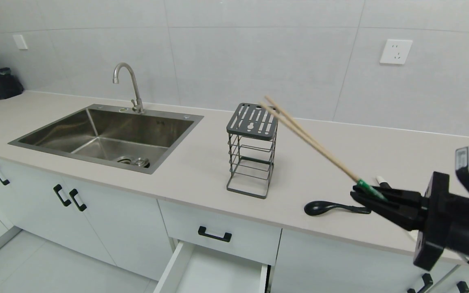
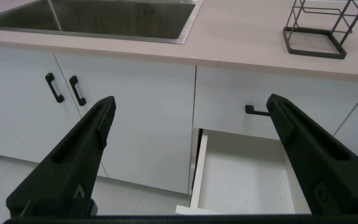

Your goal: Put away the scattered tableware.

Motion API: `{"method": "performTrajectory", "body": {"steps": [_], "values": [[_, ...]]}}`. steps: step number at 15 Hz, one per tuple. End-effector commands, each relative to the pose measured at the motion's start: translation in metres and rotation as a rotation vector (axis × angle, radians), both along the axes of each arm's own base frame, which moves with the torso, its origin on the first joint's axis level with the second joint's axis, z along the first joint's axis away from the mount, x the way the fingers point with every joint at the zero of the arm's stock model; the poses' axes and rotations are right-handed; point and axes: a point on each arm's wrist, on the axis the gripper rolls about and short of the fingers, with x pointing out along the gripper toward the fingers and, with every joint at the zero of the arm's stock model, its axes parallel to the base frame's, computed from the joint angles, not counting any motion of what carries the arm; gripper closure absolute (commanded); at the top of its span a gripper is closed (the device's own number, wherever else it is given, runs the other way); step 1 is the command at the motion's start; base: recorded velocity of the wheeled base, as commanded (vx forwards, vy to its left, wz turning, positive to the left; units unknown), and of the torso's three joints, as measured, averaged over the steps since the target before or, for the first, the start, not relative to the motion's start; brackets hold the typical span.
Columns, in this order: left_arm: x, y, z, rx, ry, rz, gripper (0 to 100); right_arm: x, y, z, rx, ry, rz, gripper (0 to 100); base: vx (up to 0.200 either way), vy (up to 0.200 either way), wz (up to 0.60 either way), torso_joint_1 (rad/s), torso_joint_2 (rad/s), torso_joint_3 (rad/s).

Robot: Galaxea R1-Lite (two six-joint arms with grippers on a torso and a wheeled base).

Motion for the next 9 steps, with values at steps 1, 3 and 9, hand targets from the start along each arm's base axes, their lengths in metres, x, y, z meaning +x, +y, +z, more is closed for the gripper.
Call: {"method": "performTrajectory", "body": {"steps": [1,3,9], "values": [[0.000,0.000,0.000,0.000,0.001,0.000,0,-0.005,0.008,-0.014,-0.045,0.035,0.059,100,0.000,0.000,0.00,0.000,0.00,0.000],[0.000,0.000,0.000,0.000,0.001,0.000,0,-0.007,0.024,-0.019,-0.070,0.065,0.132,100,0.000,0.000,0.00,0.000,0.00,0.000],[0.000,0.000,0.000,0.000,0.001,0.000,0,0.013,0.070,-0.052,-0.174,0.195,0.229,100,0.000,0.000,0.00,0.000,0.00,0.000]]}}
